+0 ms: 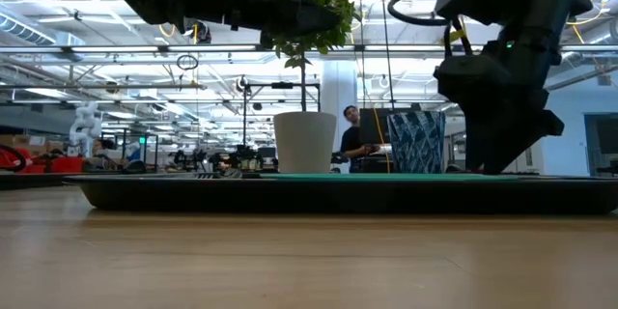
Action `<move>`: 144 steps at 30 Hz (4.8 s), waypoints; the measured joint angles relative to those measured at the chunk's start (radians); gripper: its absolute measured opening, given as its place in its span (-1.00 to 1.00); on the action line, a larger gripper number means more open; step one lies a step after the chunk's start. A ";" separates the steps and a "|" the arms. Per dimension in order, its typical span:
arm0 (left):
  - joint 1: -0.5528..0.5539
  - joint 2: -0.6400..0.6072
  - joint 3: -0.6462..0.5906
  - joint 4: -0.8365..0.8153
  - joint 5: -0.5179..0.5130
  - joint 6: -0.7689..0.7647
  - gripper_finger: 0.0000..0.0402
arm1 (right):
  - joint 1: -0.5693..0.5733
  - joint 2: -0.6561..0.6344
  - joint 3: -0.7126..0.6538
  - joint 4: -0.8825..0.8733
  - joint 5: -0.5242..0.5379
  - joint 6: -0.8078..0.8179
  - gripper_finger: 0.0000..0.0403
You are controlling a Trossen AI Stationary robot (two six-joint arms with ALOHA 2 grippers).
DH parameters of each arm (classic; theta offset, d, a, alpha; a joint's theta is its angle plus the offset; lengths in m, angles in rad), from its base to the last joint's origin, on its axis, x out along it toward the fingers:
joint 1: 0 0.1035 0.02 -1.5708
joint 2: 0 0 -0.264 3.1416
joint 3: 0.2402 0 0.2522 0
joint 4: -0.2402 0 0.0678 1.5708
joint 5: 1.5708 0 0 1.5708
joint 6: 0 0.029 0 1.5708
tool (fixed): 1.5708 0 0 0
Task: Pick and place plate/cup/fork/spoon on tray
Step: Adjust the blue plate on the black tray
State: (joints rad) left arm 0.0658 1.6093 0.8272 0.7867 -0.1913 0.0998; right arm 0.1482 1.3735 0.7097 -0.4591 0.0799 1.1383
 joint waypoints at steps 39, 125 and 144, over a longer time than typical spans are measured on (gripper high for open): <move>0.000 0.000 0.000 -0.006 0.002 0.000 -0.60 | -0.035 0.012 -0.089 0.208 0.007 0.007 -0.16; 0.000 0.000 0.000 -0.009 0.001 -0.004 -0.60 | -0.103 0.012 -0.089 0.268 0.283 0.010 -1.00; 0.000 0.000 0.000 -0.009 0.002 -0.003 -0.60 | -0.103 0.012 -0.089 0.266 0.213 0.032 -0.85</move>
State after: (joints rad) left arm 0.0662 1.6093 0.8273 0.7776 -0.1898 0.0963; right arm 0.0456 1.3857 0.6205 -0.1932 0.2925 1.1702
